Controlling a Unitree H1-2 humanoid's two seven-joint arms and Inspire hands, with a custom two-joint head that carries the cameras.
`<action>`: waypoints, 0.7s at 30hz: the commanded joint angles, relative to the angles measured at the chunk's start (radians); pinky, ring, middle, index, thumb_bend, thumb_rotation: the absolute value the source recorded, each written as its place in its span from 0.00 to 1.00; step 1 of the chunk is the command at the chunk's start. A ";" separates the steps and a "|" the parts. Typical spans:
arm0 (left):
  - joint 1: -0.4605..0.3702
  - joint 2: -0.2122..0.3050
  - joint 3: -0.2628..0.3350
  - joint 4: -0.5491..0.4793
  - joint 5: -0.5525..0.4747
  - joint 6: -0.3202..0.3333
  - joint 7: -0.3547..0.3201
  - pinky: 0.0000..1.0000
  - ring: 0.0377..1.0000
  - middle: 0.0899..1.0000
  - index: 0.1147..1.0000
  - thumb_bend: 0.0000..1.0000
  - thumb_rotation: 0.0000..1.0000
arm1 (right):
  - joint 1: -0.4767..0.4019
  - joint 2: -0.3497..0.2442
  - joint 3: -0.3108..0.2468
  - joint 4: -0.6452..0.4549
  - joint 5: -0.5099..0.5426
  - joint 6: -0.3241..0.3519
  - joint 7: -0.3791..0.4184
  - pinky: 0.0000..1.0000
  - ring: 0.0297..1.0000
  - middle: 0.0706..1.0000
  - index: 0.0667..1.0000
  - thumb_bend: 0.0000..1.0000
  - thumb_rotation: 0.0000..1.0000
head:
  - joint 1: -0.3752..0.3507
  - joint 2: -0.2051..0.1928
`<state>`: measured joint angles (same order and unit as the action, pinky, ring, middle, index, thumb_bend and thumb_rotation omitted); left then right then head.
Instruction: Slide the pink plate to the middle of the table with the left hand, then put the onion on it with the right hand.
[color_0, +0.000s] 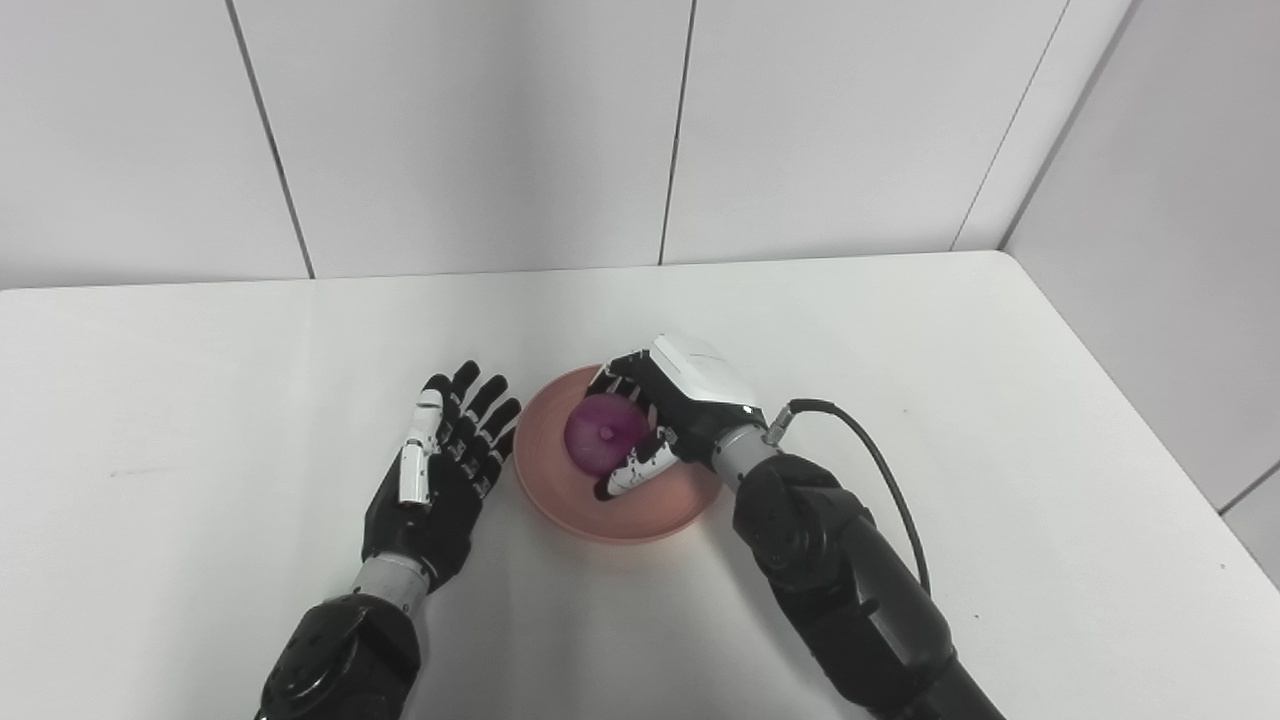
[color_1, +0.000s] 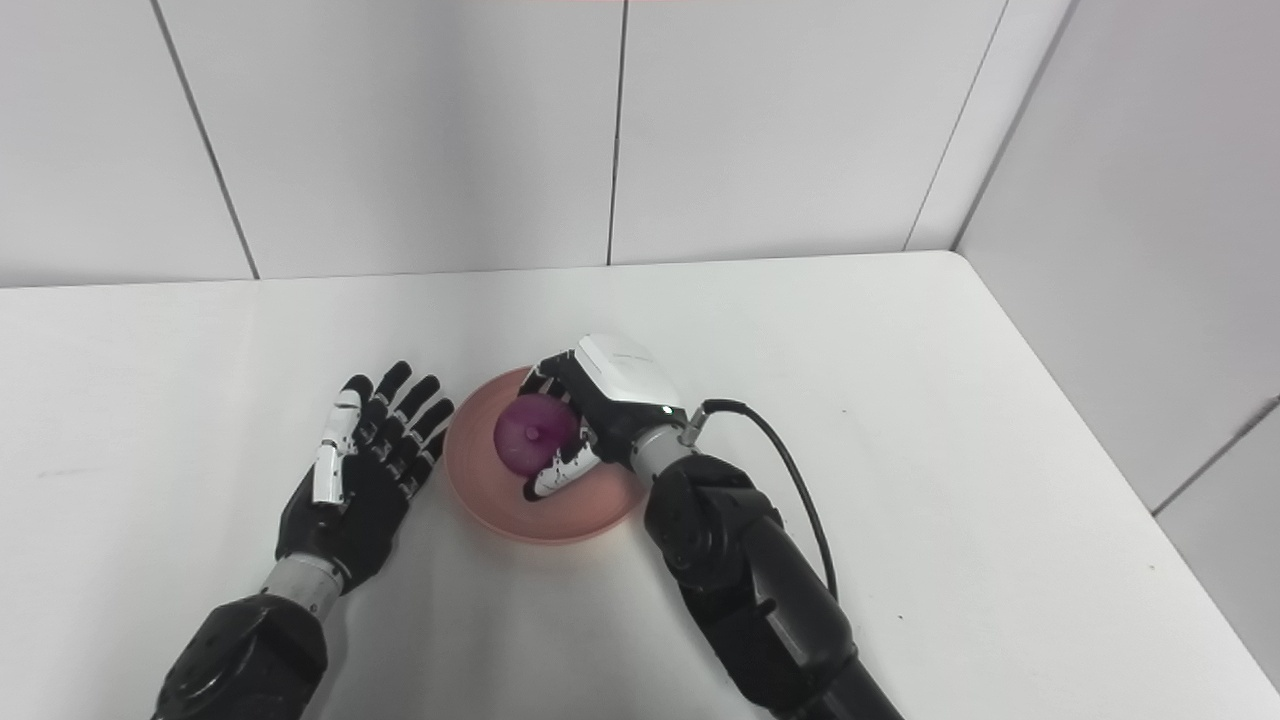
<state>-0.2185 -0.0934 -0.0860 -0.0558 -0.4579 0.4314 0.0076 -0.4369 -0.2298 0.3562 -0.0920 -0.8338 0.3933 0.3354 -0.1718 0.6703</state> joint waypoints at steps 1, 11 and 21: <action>0.022 -0.006 -0.007 0.014 -0.006 0.038 0.029 0.95 0.95 0.96 0.96 0.38 1.00 | -0.022 -0.002 -0.013 -0.046 -0.002 0.000 -0.011 0.44 0.56 0.64 0.63 0.80 0.18 | 0.000 0.000; 0.021 -0.004 -0.008 0.015 -0.009 0.038 0.028 0.95 0.95 0.96 0.97 0.38 1.00 | -0.014 -0.029 -0.001 -0.069 -0.012 0.001 0.039 0.69 0.78 0.82 0.83 0.96 0.33 | 0.001 0.000; 0.020 -0.004 -0.009 0.015 -0.004 0.038 0.029 0.95 0.95 0.96 0.96 0.39 1.00 | -0.015 -0.054 0.009 -0.084 -0.004 -0.010 0.066 0.87 0.86 0.89 0.91 0.98 0.43 | -0.001 -0.003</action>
<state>-0.2186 -0.0935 -0.0887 -0.0563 -0.4580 0.4314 0.0141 -0.4293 -0.2725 0.3695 -0.1296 -0.8345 0.4065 0.4091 -0.1733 0.6688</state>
